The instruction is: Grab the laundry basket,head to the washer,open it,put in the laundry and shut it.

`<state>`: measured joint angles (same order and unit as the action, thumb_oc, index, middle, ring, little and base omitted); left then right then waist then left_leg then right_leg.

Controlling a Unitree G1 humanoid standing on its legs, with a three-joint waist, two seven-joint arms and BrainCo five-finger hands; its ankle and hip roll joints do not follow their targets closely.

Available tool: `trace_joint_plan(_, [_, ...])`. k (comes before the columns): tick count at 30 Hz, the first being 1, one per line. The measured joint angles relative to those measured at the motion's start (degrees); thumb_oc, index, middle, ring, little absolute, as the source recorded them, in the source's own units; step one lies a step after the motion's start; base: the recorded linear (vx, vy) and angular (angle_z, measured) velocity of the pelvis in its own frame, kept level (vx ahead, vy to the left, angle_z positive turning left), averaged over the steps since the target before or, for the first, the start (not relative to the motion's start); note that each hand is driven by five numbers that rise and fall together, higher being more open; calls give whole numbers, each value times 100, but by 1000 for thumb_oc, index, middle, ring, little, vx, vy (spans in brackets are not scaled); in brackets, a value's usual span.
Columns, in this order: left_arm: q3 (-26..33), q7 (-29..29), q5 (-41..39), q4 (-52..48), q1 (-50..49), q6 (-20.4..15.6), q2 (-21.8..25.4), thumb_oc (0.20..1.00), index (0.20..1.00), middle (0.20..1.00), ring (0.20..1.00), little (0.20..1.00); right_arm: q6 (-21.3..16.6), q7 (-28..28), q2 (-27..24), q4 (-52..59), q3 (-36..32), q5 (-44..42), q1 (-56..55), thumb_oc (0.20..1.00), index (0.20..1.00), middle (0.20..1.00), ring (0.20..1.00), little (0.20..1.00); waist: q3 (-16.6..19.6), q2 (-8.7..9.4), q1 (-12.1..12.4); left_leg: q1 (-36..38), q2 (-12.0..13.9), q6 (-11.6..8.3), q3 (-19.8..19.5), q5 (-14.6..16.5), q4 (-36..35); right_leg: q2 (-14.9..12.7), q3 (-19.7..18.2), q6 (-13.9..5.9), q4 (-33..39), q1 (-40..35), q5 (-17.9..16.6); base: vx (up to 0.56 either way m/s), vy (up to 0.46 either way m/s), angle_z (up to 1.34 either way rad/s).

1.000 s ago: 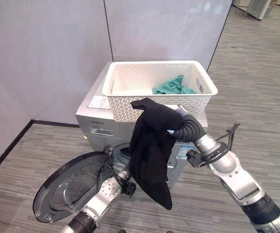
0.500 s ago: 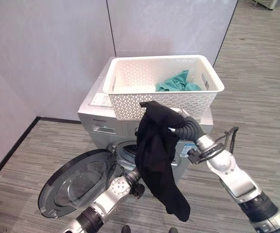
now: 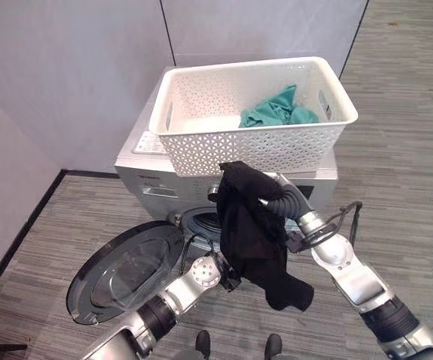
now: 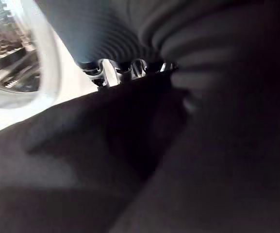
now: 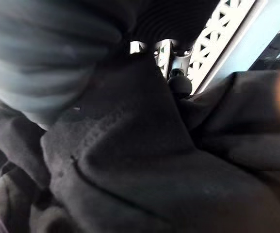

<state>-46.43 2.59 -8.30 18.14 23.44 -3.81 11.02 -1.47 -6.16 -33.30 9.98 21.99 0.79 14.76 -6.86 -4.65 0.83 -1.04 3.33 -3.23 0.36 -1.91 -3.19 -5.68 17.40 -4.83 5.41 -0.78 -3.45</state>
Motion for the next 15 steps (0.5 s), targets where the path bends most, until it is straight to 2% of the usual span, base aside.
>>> trace_joint_plan(13, [-232, -8, 921, 0, 78, -229, 133, 1000, 1000, 1000, 1000, 1000, -14, -136, 39, -32, -2, -2, 17, 200, 200, 200, 200, 200, -57, 88, -8, -18, 1, 0, 4, 0, -6, 1, 13, -8, 7, 11, 6, 0, -1, 0])
trace_joint_plan(15, [-411, -93, 1214, 0, 287, -279, 220, 1000, 1000, 1000, 1000, 1000, -28, -154, 107, -87, -2, -3, 18, 200, 200, 200, 200, 200, -67, 104, -10, -26, 0, 0, -4, 0, -4, 1, 23, -8, 5, 12, 7, 0, 0, 0])
